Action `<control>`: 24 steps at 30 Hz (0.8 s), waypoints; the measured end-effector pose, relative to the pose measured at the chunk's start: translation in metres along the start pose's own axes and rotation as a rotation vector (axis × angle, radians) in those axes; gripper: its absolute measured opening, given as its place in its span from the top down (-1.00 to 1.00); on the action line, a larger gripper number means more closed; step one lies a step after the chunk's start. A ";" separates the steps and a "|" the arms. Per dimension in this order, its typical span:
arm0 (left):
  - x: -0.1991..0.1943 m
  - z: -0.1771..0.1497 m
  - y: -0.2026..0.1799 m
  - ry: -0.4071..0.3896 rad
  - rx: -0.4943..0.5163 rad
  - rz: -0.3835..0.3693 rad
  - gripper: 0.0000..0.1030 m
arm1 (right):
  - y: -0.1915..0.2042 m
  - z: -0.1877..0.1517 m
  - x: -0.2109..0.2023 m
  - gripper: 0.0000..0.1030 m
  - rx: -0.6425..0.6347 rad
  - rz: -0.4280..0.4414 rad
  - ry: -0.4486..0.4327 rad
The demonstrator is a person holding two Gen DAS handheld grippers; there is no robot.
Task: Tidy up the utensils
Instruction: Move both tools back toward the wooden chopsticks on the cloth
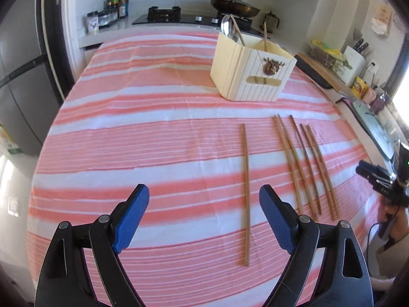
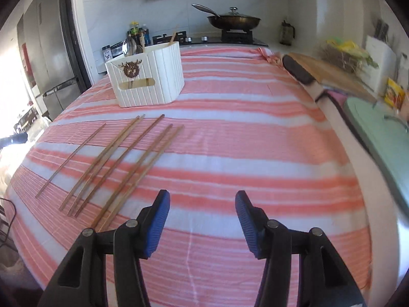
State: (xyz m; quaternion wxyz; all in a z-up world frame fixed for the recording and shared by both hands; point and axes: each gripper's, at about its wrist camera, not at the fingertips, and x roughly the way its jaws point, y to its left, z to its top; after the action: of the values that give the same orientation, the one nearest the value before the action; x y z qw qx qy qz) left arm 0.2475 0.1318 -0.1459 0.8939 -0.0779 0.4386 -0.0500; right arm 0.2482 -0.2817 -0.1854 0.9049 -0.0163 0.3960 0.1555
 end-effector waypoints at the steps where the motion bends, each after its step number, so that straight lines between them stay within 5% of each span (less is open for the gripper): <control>1: 0.005 -0.003 -0.004 -0.006 -0.007 -0.011 -0.72 | -0.001 -0.006 0.000 -0.05 0.033 0.012 -0.002; 7: 0.031 -0.009 -0.033 -0.006 0.045 -0.026 -0.72 | 0.008 -0.014 0.005 -0.05 0.106 0.019 0.004; 17: 0.047 -0.012 -0.047 0.016 0.064 -0.014 -0.72 | 0.049 -0.006 0.017 -0.05 0.038 0.088 0.051; 24: 0.065 -0.014 -0.052 0.045 0.101 0.054 -0.71 | 0.074 0.005 0.040 0.32 0.010 0.164 0.127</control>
State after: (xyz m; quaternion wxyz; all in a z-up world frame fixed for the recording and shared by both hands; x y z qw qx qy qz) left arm 0.2746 0.0691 -0.1951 0.8877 -0.0194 0.4572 -0.0496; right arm 0.2559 -0.2000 -0.2041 0.8623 0.0109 0.4532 0.2259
